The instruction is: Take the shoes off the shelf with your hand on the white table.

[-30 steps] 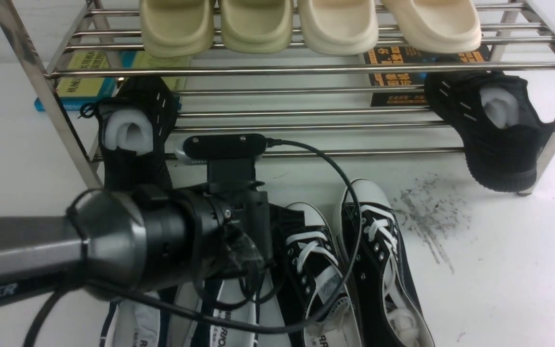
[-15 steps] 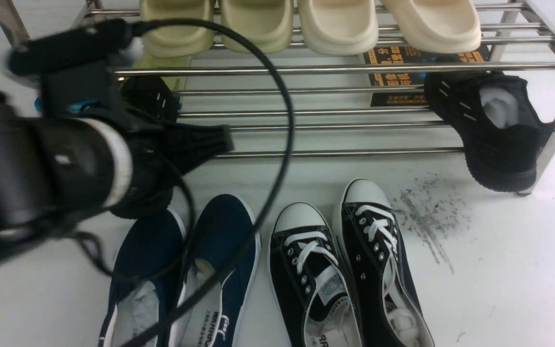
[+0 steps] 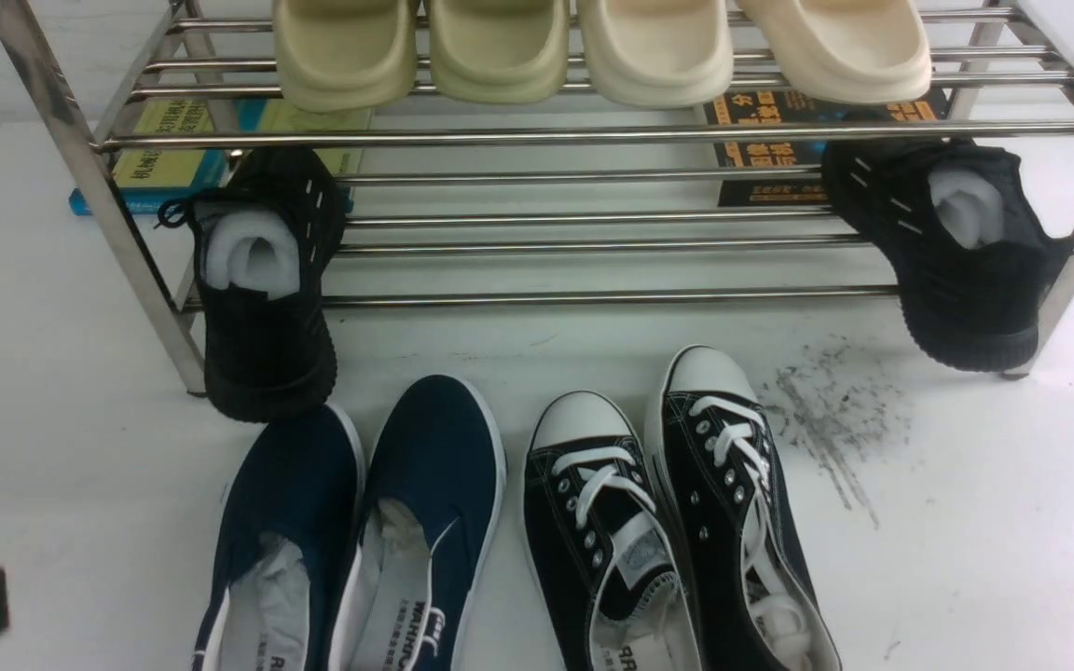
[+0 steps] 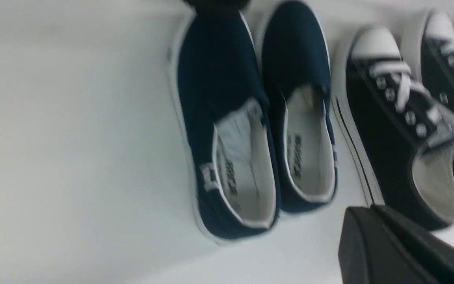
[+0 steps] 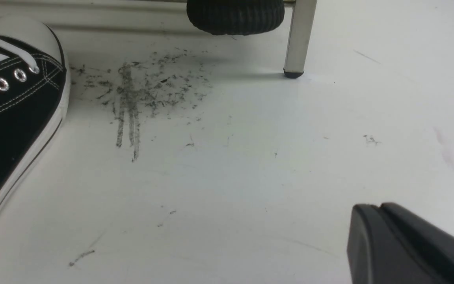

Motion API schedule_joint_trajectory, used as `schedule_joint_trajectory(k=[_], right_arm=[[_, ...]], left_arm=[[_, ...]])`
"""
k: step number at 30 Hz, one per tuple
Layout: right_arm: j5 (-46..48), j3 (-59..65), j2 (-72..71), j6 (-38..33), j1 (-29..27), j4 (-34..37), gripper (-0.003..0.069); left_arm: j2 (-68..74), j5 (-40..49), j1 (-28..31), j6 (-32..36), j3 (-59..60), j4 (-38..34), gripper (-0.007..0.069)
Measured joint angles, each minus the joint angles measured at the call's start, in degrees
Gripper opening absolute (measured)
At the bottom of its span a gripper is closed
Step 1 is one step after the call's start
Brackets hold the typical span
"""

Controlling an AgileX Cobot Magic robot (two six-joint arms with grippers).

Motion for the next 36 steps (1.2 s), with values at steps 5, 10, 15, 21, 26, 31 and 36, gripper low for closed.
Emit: schedule_joint_trajectory(k=[5,10,15,21,26,31,36], right_arm=[[0.0,0.0,0.0,0.0,0.0,0.0,0.0037],[0.0,0.0,0.0,0.0,0.0,0.0,0.0037],[0.0,0.0,0.0,0.0,0.0,0.0,0.0037],[0.0,0.0,0.0,0.0,0.0,0.0,0.0037],[0.0,0.0,0.0,0.0,0.0,0.0,0.0037],[0.0,0.0,0.0,0.0,0.0,0.0,0.0037],[0.0,0.0,0.0,0.0,0.0,0.0,0.0037]], left_arm=[[-3.79,-15.91,0.0,-0.07,12.99,-4.45,0.0004],[-3.8,-31.36,0.0,-1.59,20.5,-5.39,0.0013],[-3.8,-35.0,0.0,-1.74,22.39,-2.91,0.0018],[-3.85,-34.65,0.0,-1.79,22.45,2.12,0.0021],[-3.85,-34.53,0.0,-2.66,22.5,2.81,0.0027],[-4.46,-34.94,0.0,-2.59,23.66,2.69,0.0032],[-9.17,-37.15,1.94,1.34,28.9,-1.84,0.0034]])
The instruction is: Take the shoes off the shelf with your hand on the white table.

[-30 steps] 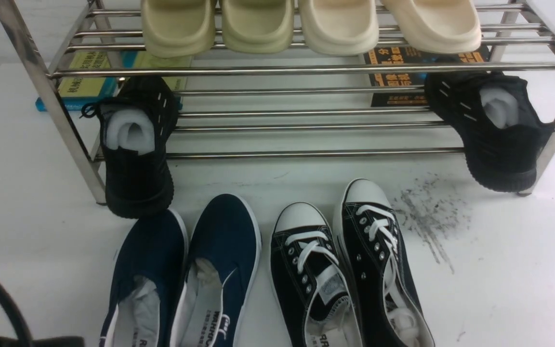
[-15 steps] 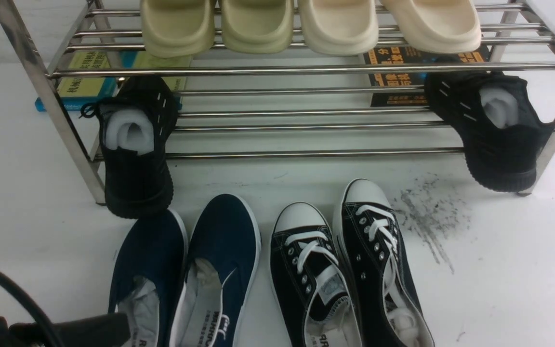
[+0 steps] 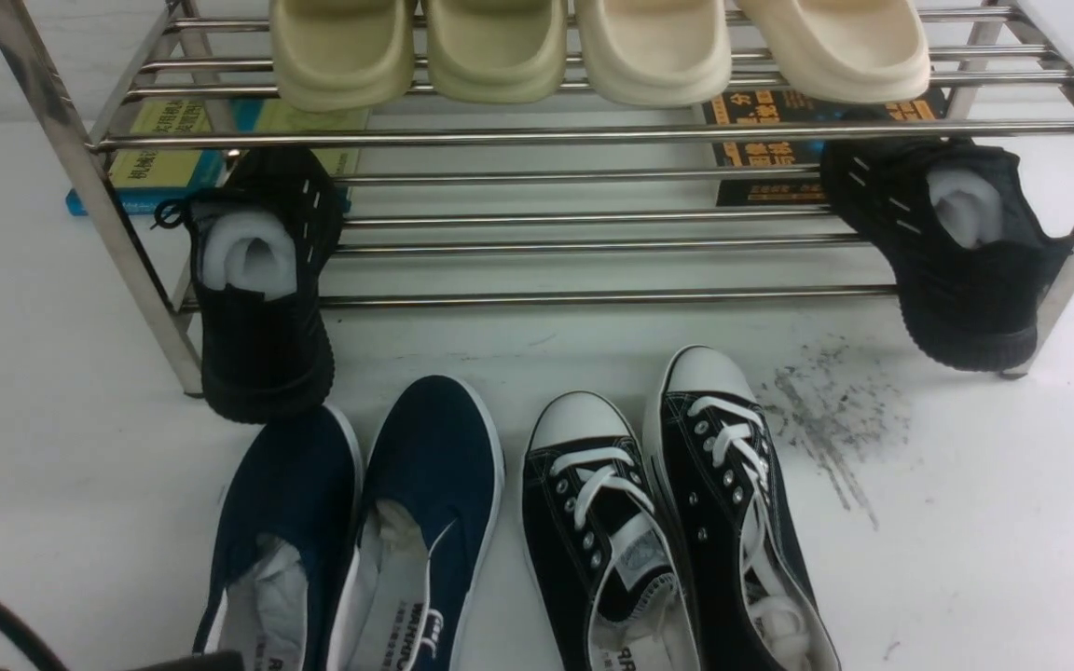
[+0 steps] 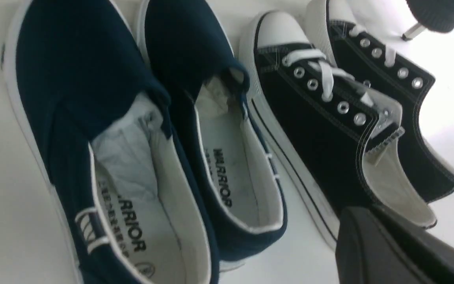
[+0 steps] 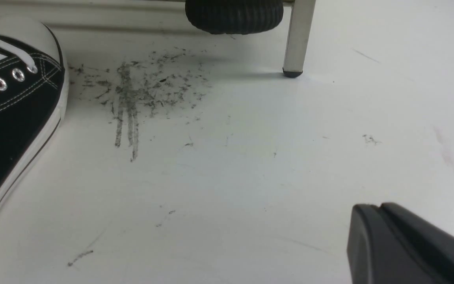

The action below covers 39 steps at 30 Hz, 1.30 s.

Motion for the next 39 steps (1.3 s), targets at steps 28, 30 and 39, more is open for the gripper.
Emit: schedule_joint_trajectory(k=[28,30,39], right_arm=[[0.0,0.0,0.0,0.0,0.0,0.0,0.0048],[0.0,0.0,0.0,0.0,0.0,0.0,0.005],[0.0,0.0,0.0,0.0,0.0,0.0,0.0062]], left_arm=[[-20.74,-0.85,45.55,33.78,14.31,-12.05,0.0064],[-21.13,-0.32,45.55,33.78,14.49,-11.98,0.0066],[-21.33,-2.09,45.55,32.53,17.48,-11.56,0.0072]])
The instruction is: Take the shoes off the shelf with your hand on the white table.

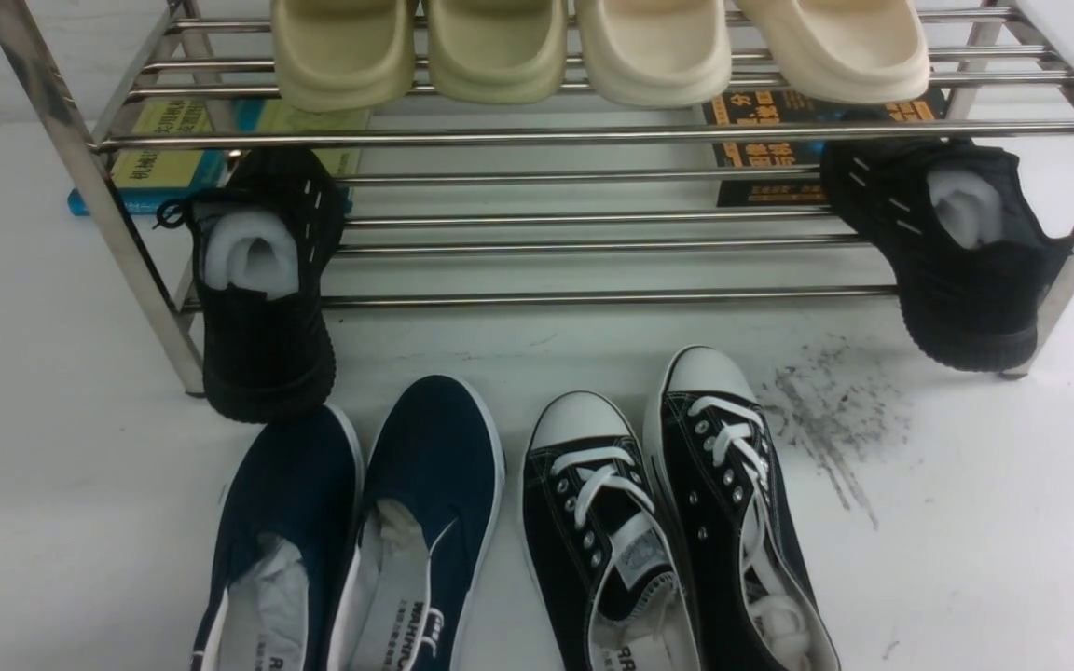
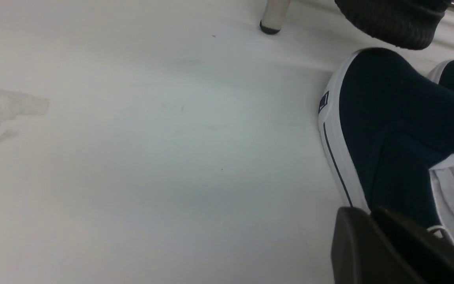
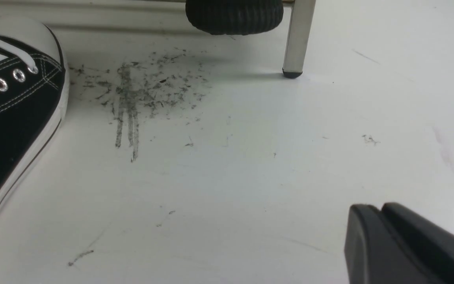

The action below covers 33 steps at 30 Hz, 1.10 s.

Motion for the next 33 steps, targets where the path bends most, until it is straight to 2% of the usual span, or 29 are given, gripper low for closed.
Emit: schedule_joint_trajectory(k=[33], right_arm=[[0.0,0.0,0.0,0.0,0.0,0.0,0.0099]], left_arm=[[0.0,-2.09,0.0,-0.7,0.57,0.42,0.0107]])
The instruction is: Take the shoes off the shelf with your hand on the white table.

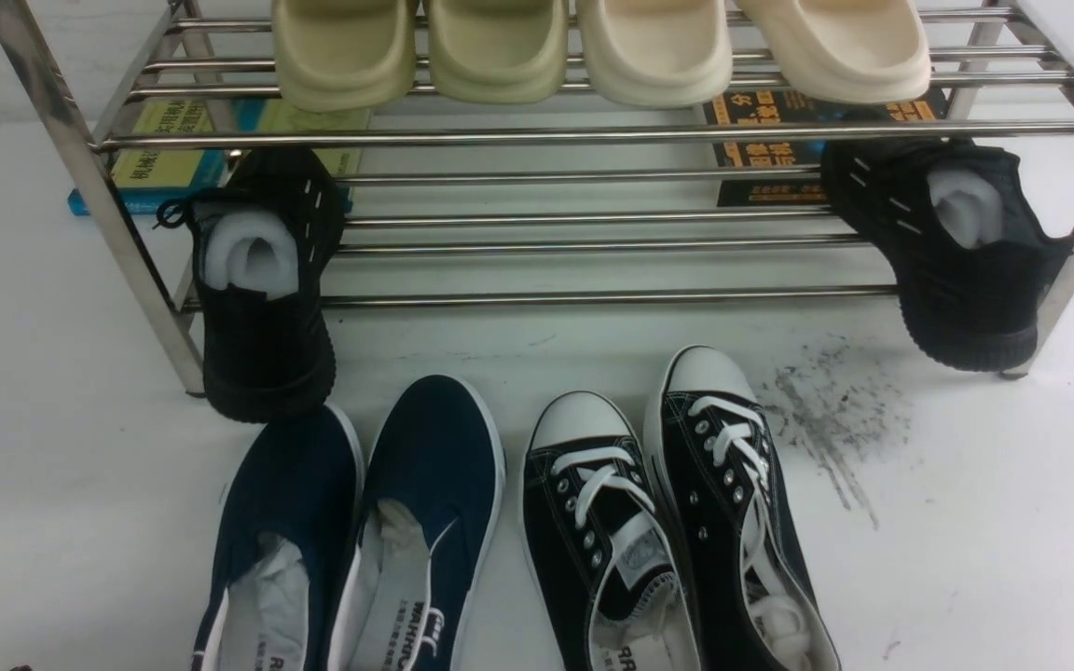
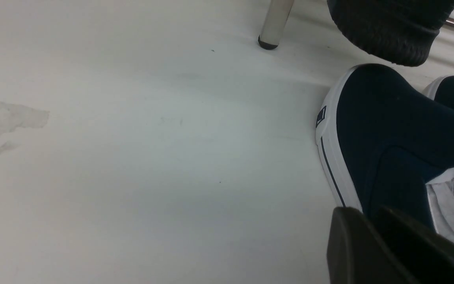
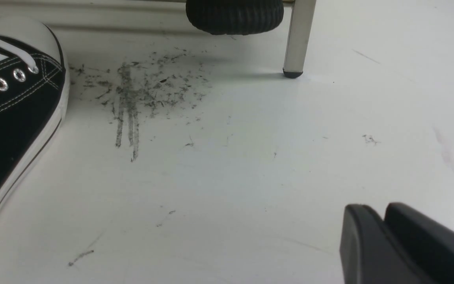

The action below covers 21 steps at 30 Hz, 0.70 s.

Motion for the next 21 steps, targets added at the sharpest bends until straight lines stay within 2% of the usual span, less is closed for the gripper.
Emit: schedule_joint_trajectory(k=[21], right_arm=[[0.0,0.0,0.0,0.0,0.0,0.0,0.0126]], left_arm=[[0.0,-0.05,0.0,0.0,0.0,0.01,0.0117]])
